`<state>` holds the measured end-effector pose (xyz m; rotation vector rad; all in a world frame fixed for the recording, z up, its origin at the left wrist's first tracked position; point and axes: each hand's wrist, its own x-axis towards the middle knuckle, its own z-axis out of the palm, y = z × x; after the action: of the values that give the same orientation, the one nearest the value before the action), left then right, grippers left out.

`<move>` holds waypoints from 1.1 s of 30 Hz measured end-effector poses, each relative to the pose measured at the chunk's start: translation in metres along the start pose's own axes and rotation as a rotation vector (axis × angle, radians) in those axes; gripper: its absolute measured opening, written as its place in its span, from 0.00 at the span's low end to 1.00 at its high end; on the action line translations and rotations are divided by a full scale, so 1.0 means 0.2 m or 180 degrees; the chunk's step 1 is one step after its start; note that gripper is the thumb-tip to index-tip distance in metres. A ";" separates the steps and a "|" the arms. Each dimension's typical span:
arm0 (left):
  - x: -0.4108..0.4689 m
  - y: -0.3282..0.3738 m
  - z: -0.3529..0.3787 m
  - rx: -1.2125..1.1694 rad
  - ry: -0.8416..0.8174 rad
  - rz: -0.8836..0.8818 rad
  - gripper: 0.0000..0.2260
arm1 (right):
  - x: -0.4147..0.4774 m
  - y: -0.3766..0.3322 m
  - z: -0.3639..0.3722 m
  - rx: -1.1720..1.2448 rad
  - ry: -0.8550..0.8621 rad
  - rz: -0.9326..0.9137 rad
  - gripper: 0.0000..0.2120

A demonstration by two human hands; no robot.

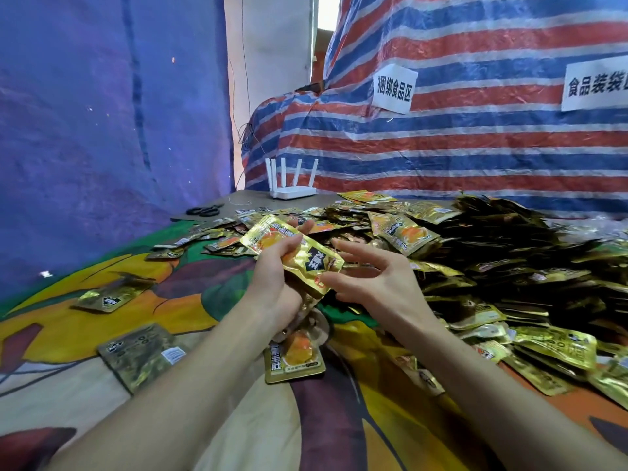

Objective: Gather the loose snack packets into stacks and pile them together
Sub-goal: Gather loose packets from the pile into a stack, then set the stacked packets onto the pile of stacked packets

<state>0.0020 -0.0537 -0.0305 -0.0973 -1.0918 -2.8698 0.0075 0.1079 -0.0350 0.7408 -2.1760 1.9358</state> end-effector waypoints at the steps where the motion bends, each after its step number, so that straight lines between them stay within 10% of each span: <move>1: 0.00 0.00 0.00 0.0018 -0.0027 0.0002 0.13 | 0.00 0.00 0.02 -0.0107 0.0020 -0.0082 0.26; 33: -0.05 -0.02 0.06 0.0511 -0.0337 0.0086 0.10 | -0.03 -0.05 0.02 -0.0272 0.0589 -0.0948 0.30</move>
<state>0.0111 -0.0411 -0.0247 -0.2551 -1.3242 -2.7687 0.0185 0.1049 -0.0286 0.7857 -1.9038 1.6813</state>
